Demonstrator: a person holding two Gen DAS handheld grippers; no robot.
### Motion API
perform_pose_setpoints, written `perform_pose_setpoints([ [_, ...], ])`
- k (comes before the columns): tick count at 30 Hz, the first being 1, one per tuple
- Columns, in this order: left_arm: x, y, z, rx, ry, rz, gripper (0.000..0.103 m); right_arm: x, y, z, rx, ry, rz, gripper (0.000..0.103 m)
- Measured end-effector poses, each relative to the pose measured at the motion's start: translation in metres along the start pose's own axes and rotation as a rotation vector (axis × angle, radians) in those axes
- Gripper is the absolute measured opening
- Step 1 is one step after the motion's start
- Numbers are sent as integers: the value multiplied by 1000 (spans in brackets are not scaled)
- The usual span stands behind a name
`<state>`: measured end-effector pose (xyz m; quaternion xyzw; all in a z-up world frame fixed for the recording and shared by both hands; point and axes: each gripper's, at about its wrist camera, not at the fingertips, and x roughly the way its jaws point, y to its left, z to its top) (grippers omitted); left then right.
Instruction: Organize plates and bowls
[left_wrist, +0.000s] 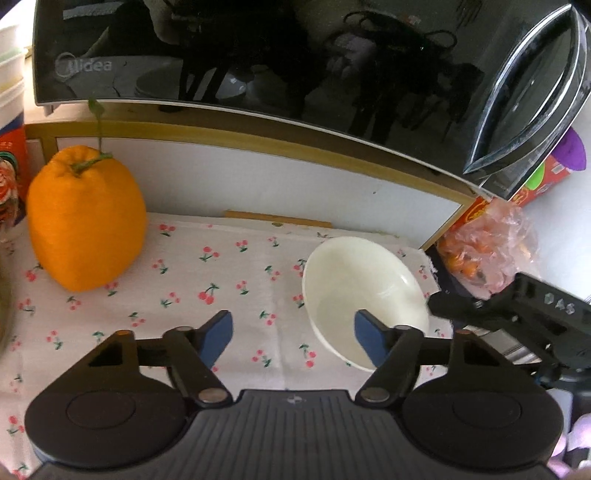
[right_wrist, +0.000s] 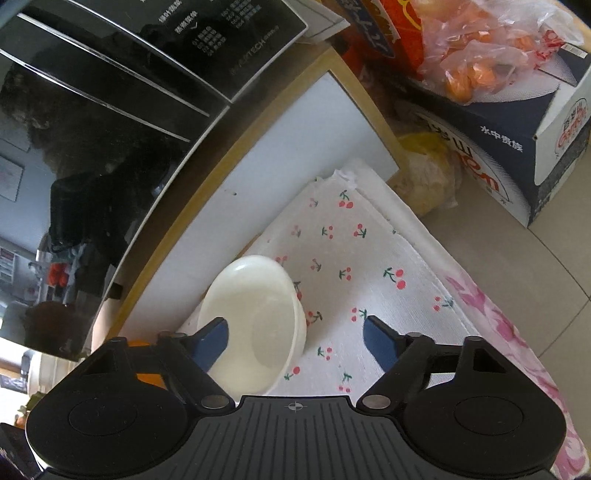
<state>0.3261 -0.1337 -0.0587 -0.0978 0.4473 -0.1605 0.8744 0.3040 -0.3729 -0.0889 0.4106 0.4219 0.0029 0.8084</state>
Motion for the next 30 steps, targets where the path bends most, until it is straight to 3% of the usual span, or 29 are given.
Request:
perform_pose_setpoints([
  [16,14,1,-3,-41,43,-67,23,16,13,-6,-57,10,-8,24],
  [19,13,0,-2,-35,45,-77,14,18,18,-8,-74,7,-13,18],
  [30,-3,1,-2,-12,30,-78,13,8,23,-11,-64,10,-7,14],
])
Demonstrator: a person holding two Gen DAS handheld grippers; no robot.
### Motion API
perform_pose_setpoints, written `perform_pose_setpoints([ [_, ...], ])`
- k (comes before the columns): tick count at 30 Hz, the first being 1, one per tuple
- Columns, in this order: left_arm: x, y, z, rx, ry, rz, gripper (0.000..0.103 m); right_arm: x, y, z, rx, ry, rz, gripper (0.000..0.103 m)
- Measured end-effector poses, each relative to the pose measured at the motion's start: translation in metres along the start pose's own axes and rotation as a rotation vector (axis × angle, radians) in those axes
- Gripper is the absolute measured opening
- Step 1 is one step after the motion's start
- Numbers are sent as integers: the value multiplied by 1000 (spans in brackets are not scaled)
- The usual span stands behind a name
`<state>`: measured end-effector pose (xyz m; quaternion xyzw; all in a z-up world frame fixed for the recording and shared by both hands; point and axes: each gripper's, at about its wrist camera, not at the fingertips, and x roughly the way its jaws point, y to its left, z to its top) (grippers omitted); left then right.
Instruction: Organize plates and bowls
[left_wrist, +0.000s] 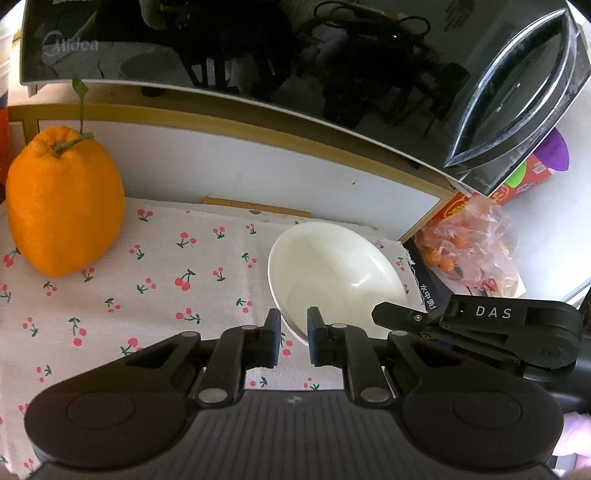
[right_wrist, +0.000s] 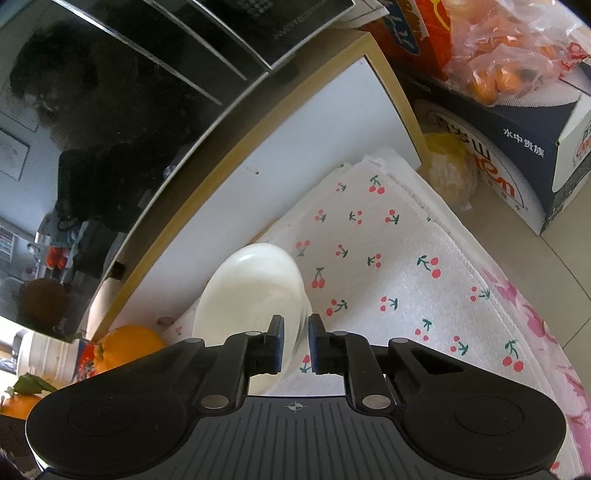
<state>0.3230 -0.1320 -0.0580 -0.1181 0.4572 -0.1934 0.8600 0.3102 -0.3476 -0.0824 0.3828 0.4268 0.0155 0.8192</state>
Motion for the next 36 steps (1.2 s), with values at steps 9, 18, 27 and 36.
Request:
perform_pose_setpoints([
  [9,-26,-7,0,10,-14,8,13,-28,18,-5,-14,-12,9,14],
  [18,-64,-17,0,23,-43,5,13,-68,40,-12,-33,-33,25,14],
  [27,-99,-23,-11,31,-60,-1,13,-109,57,-29,-53,-50,29,14],
  [36,-128,-27,-34,28,-42,-6,14,-145,53,-59,-30,-53,50,14],
])
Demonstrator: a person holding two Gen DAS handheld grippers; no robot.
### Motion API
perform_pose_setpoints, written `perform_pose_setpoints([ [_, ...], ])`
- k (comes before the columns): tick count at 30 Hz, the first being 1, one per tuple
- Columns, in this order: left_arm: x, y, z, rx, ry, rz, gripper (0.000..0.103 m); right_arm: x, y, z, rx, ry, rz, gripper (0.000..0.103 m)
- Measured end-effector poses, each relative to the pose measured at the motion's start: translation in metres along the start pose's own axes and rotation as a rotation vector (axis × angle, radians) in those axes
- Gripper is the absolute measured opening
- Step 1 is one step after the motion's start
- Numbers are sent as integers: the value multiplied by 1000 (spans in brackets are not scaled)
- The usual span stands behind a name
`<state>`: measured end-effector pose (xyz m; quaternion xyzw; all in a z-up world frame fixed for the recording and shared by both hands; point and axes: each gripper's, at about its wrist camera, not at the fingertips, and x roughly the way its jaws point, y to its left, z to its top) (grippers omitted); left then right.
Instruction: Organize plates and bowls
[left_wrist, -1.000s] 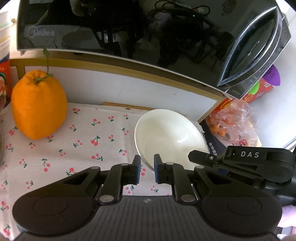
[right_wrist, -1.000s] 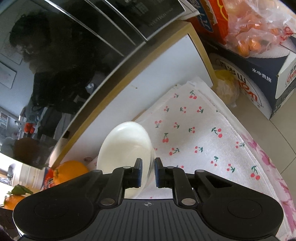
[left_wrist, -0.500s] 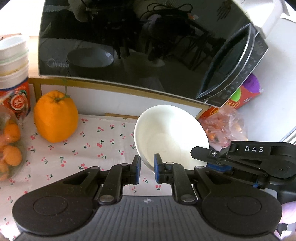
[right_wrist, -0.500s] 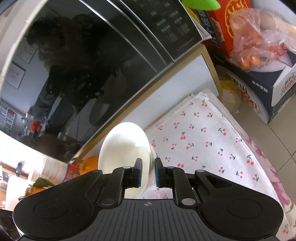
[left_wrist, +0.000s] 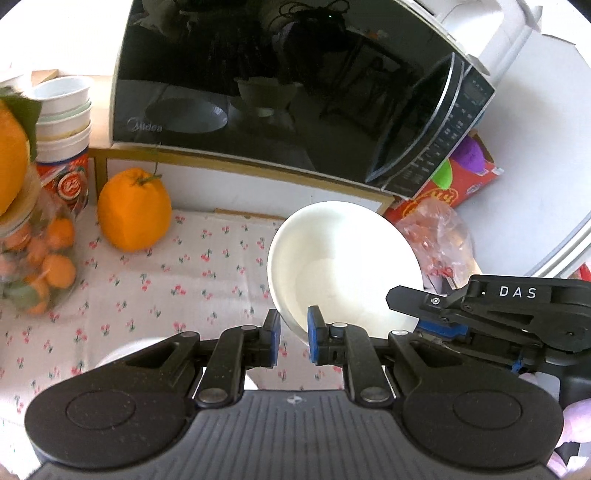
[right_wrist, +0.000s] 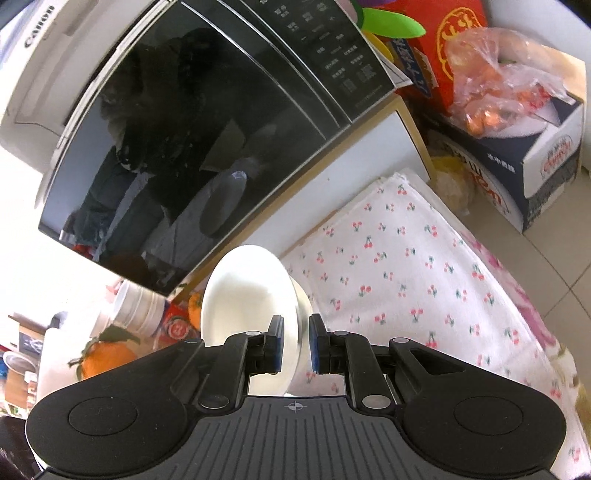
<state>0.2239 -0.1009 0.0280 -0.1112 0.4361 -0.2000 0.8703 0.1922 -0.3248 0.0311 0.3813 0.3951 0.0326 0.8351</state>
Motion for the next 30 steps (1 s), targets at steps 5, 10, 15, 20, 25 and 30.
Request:
perform_pose_setpoints([
  [5,-12,2,-18,-4,24,1,14,-16,-4,-23,-1,7,1,15],
  [10,-21,5,-40,-10,50,0,14,-31,-2,-46,-42,18,-26,15],
  [15,-29,7,-59,-25,66,-12,15,-49,-3,-66,-68,9,-33,15],
  [20,-38,6,-76,-26,71,-42,15,-62,-14,-84,-73,-1,-46,15],
  [25,-43,4,-95,2,70,-49,15,-67,-27,-102,-73,4,-58,15],
  [30,-43,9,-111,-4,70,-72,15,-68,-39,-116,-69,1,-61,15],
])
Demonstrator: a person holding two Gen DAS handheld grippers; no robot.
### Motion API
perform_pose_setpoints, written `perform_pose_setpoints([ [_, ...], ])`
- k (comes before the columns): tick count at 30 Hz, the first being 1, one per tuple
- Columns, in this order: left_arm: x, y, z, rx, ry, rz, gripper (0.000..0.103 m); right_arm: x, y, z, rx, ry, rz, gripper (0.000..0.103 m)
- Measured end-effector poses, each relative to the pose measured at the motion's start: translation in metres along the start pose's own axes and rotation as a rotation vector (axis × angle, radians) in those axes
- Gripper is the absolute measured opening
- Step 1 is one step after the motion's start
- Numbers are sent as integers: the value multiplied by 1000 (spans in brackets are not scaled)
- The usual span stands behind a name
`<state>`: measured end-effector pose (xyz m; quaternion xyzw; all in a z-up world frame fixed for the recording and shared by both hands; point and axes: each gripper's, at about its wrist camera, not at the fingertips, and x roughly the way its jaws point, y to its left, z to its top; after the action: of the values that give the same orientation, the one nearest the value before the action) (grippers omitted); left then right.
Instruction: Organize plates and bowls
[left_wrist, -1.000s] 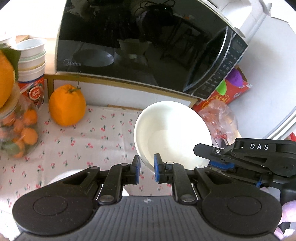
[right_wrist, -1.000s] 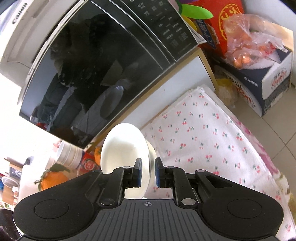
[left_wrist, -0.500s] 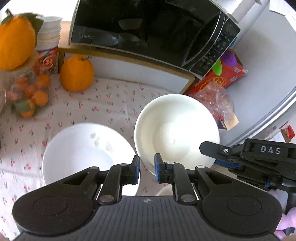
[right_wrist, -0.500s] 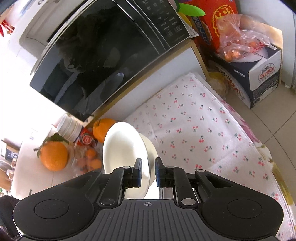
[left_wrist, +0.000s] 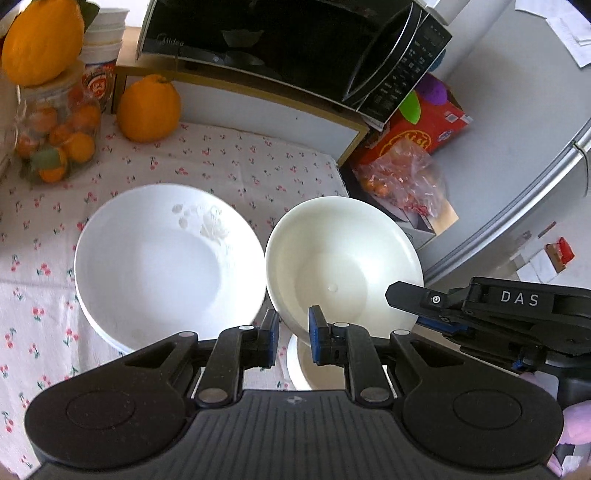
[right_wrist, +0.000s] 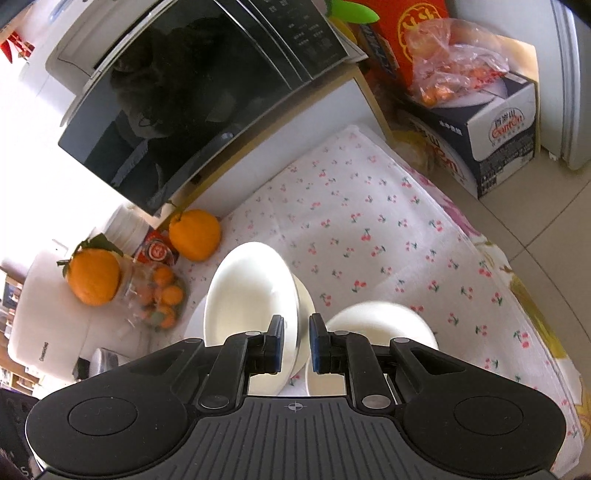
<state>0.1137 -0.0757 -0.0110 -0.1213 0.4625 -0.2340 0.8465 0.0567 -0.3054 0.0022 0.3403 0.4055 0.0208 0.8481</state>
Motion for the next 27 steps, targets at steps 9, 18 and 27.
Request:
perform_pose_setpoints([
  [9,9,3,-12,-22,42,-44,15,-5,-6,-8,-5,0,-41,15],
  [18,21,-16,-24,25,70,-27,18,-5,-19,-8,0,24,-104,17],
  [27,30,-27,-36,67,97,13,20,-2,-36,-15,14,71,-155,17],
])
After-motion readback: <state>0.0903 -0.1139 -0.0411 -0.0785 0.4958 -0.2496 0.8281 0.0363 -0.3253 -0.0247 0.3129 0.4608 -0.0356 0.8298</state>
